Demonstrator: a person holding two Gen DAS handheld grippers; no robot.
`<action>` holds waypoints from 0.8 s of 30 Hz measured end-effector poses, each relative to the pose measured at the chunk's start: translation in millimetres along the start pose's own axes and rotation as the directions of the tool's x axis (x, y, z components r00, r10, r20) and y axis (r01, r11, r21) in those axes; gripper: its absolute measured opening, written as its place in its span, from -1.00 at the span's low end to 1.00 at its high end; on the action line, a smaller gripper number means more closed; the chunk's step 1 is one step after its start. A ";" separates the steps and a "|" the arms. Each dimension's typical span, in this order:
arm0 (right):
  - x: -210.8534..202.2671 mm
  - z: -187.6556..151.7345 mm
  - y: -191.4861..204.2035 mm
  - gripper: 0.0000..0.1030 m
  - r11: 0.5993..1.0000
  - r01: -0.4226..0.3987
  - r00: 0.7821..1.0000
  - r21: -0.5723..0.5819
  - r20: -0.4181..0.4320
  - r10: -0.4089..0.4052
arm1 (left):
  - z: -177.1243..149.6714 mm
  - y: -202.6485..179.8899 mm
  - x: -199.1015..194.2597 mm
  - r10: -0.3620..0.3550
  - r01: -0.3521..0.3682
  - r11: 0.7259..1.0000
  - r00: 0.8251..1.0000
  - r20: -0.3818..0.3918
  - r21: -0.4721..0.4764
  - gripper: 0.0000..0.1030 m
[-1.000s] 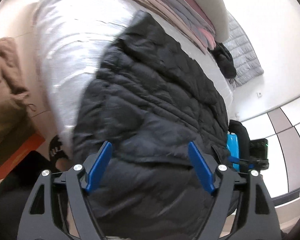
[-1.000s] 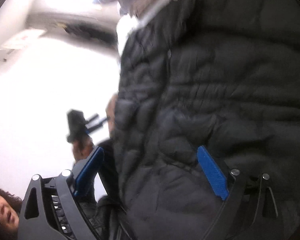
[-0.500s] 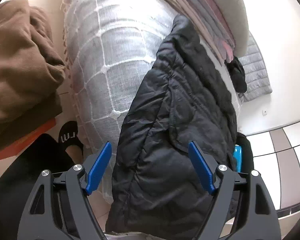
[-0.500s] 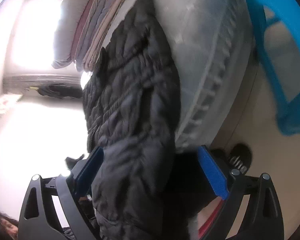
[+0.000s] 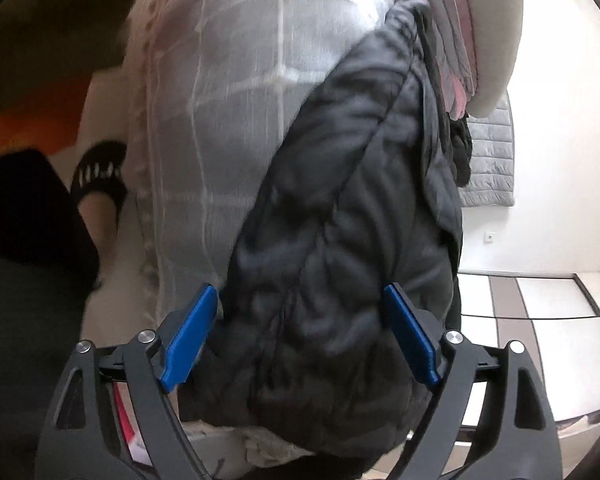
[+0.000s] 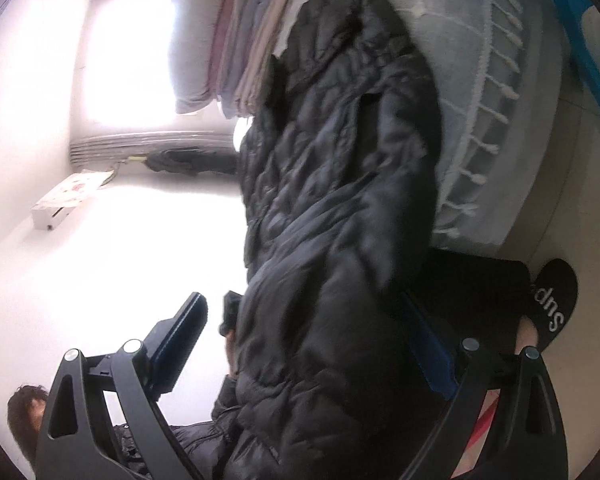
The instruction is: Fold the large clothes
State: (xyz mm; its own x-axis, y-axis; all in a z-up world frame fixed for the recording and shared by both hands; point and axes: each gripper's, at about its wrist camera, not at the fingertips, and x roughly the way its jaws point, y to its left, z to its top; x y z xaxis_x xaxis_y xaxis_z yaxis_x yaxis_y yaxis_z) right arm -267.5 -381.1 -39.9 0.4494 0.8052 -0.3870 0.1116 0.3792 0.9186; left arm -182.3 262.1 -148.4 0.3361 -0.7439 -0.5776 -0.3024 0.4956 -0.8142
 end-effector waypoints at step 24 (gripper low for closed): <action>-12.4 -41.6 63.8 -0.72 0.977 -0.027 0.976 -0.212 0.207 0.072 | -40.5 -90.6 -73.0 -0.088 0.076 0.955 0.996 0.028 0.286 -0.83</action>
State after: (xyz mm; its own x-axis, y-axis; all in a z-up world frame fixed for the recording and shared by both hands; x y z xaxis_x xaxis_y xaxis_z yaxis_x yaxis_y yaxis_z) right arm -302.8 -347.9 20.2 0.6303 0.7183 -0.2945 -0.0908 0.4449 0.8909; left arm -215.5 253.3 -30.1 0.3868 -0.7716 -0.5050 -0.0079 0.5448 -0.8385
